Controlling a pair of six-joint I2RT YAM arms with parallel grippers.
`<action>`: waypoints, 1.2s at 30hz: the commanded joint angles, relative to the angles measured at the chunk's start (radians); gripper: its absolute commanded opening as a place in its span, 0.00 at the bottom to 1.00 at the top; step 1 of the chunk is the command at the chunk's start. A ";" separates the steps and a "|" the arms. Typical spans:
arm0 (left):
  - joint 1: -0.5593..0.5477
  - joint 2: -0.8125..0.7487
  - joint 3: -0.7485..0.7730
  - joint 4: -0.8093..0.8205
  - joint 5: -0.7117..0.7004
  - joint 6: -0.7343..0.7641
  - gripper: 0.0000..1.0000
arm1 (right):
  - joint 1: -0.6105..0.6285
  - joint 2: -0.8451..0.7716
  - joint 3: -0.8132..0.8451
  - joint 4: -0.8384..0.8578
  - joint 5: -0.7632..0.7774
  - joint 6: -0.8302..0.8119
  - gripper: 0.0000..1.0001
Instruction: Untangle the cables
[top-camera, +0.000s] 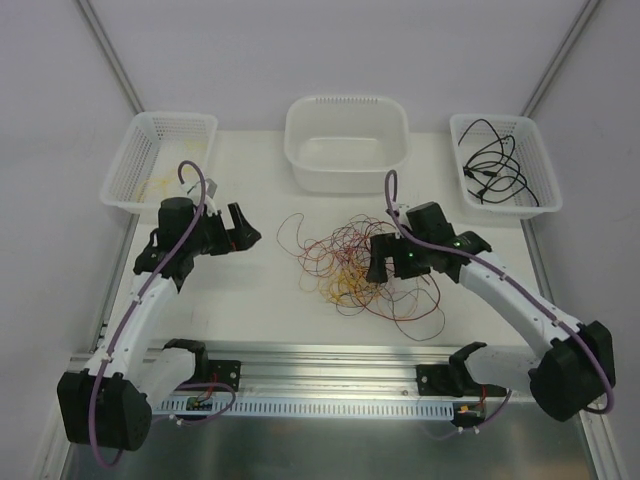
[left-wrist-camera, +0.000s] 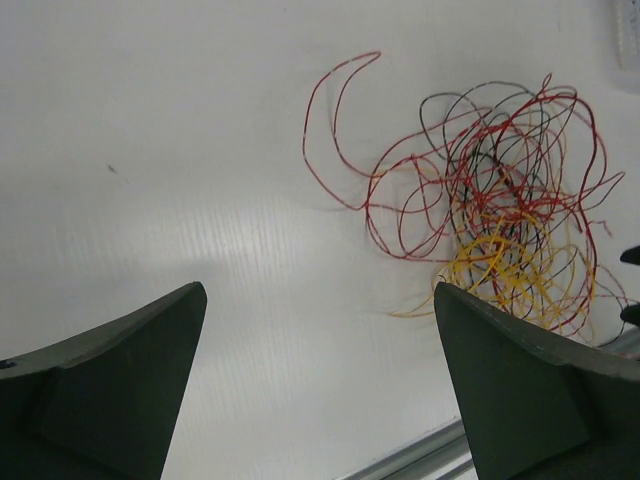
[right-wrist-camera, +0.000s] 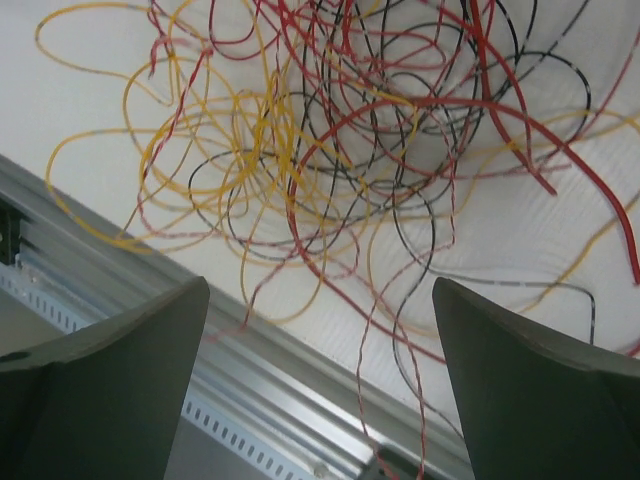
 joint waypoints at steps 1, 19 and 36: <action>0.001 -0.086 -0.080 -0.007 0.028 0.058 0.99 | 0.036 0.138 0.012 0.169 0.063 0.034 0.99; 0.002 -0.163 -0.086 -0.041 -0.010 0.038 0.99 | 0.444 0.570 0.546 0.124 0.164 0.088 0.93; -0.369 0.118 0.046 0.019 -0.120 -0.102 0.99 | 0.105 -0.021 0.172 -0.066 0.392 -0.038 0.97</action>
